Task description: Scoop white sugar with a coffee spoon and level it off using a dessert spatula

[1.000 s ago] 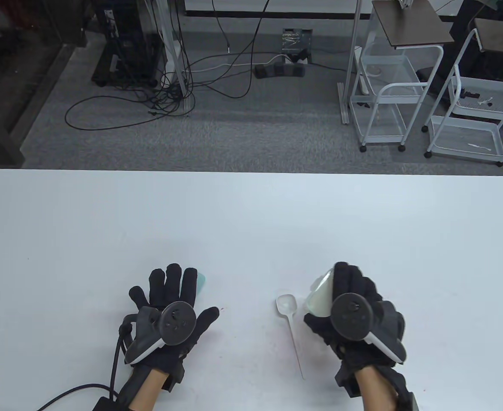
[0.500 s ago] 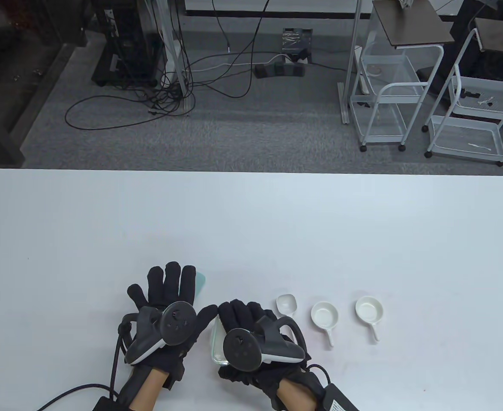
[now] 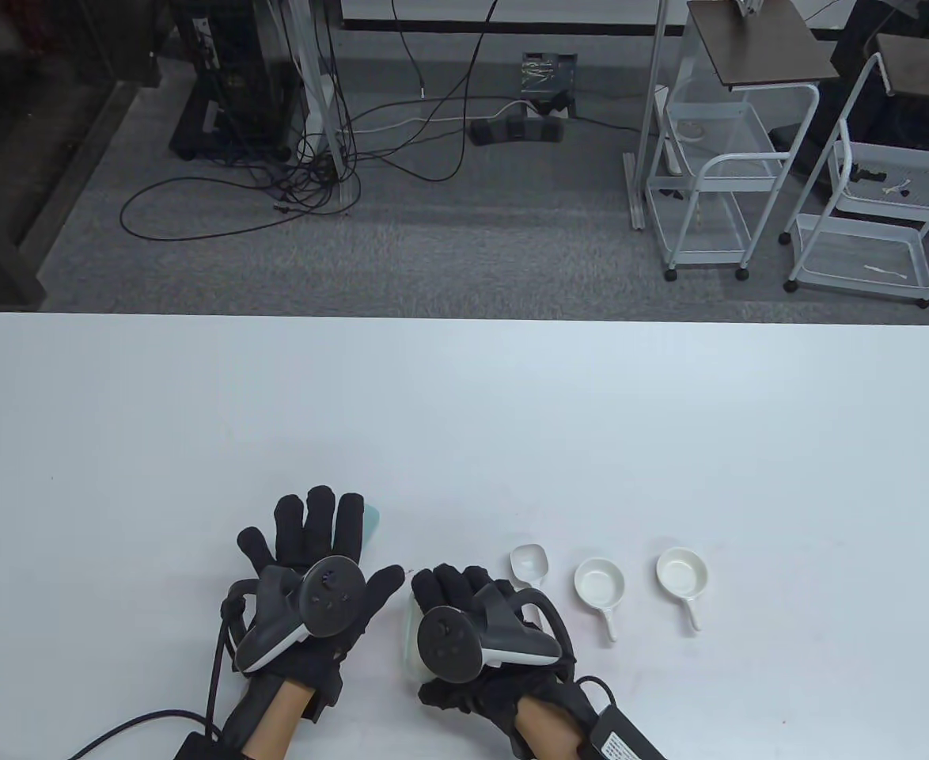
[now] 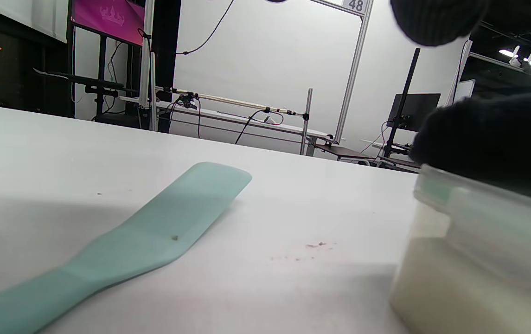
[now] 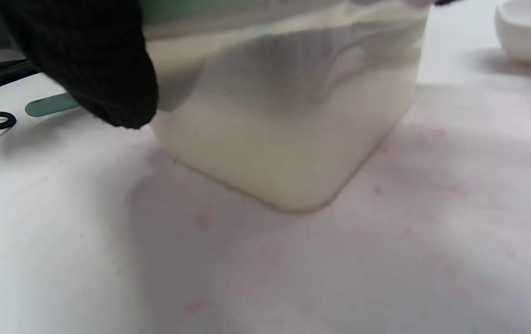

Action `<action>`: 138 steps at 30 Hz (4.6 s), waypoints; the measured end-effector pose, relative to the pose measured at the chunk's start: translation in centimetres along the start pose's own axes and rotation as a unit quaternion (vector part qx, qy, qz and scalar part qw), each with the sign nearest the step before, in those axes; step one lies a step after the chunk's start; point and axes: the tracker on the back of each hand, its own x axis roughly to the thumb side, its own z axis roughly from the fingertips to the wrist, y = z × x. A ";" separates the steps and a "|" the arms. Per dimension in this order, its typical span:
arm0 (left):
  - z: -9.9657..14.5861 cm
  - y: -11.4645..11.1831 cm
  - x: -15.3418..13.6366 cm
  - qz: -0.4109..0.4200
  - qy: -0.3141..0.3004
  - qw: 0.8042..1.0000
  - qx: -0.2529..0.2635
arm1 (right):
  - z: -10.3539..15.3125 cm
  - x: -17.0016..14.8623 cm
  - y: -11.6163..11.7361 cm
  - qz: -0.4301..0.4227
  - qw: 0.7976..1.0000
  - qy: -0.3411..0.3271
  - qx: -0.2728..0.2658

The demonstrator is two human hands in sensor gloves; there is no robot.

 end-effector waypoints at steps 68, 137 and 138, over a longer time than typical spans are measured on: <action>-1.7 -5.2 -0.3 0.303 0.004 0.913 -0.273 | 4.6 -8.4 0.1 -0.415 0.892 0.174 -0.047; -0.3 -0.1 3.0 -0.007 -0.149 0.984 -0.093 | 8.6 -8.9 -3.7 -0.237 0.916 0.264 -0.186; -0.3 0.2 2.0 -0.005 -0.134 0.987 -0.089 | 8.5 -8.9 -3.7 -0.238 0.916 0.264 -0.185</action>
